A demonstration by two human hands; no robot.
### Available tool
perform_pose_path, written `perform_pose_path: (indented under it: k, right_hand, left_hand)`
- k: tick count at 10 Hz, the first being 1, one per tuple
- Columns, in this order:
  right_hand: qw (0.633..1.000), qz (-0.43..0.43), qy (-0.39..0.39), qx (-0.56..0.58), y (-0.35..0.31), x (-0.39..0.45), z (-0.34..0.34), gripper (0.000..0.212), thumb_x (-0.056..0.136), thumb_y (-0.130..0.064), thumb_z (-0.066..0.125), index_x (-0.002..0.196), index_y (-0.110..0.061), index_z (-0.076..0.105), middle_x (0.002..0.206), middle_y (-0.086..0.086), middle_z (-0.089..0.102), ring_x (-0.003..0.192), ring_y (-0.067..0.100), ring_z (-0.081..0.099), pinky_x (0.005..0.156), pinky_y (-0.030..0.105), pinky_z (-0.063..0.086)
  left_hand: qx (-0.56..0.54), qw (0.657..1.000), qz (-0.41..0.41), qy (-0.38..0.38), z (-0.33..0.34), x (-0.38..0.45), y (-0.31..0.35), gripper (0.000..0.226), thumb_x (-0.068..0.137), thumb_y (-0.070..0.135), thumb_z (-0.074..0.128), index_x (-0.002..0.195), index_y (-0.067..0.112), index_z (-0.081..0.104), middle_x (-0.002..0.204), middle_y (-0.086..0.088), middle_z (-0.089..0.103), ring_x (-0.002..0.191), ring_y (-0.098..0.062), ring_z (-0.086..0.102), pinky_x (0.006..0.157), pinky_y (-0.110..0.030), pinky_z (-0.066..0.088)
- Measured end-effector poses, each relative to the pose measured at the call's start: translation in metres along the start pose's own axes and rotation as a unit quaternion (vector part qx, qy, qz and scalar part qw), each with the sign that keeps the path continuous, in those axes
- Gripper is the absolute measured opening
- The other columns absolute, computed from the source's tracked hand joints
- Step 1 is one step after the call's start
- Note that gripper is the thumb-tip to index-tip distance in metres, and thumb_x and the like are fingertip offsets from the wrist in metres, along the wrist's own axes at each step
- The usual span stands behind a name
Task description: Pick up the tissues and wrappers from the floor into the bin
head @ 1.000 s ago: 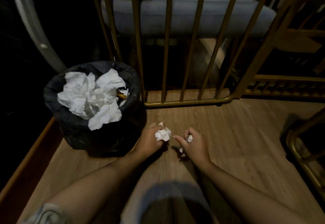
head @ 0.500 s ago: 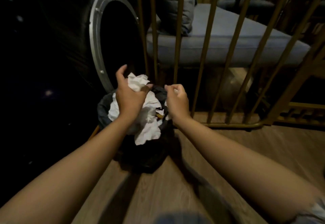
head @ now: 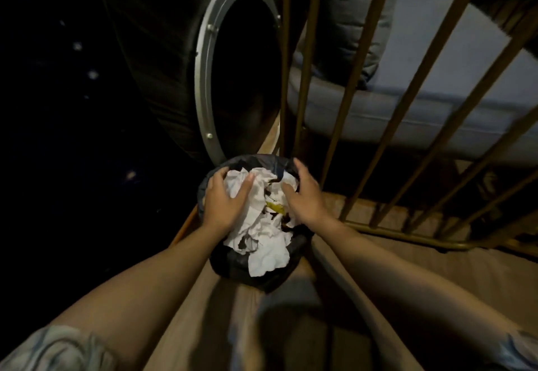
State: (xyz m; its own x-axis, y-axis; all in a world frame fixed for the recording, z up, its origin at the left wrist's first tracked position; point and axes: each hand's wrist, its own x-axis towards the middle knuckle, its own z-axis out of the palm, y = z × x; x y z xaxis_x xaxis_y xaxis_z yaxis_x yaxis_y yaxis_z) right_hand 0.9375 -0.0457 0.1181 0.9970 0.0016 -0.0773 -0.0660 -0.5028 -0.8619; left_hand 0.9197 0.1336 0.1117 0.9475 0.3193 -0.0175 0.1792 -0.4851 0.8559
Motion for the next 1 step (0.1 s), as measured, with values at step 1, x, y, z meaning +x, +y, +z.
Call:
perform_pose_path:
  k: [1]
  right_hand:
    - [1.000,-0.013,0.019,-0.020,-0.0288,-0.0257,-0.0401,0.053,0.089,-0.006,0.055,0.140,-0.017,0.043,0.136,0.006,0.054,0.127,0.020,0.048,0.106,0.025,0.037]
  left_hand:
    - [0.059,0.998,0.017,-0.012,-0.0308,-0.0320,0.0233,0.066,0.081,0.060,0.064,0.130,0.017,0.051,0.132,-0.006,0.052,0.120,-0.022,0.052,0.103,-0.042,0.045]
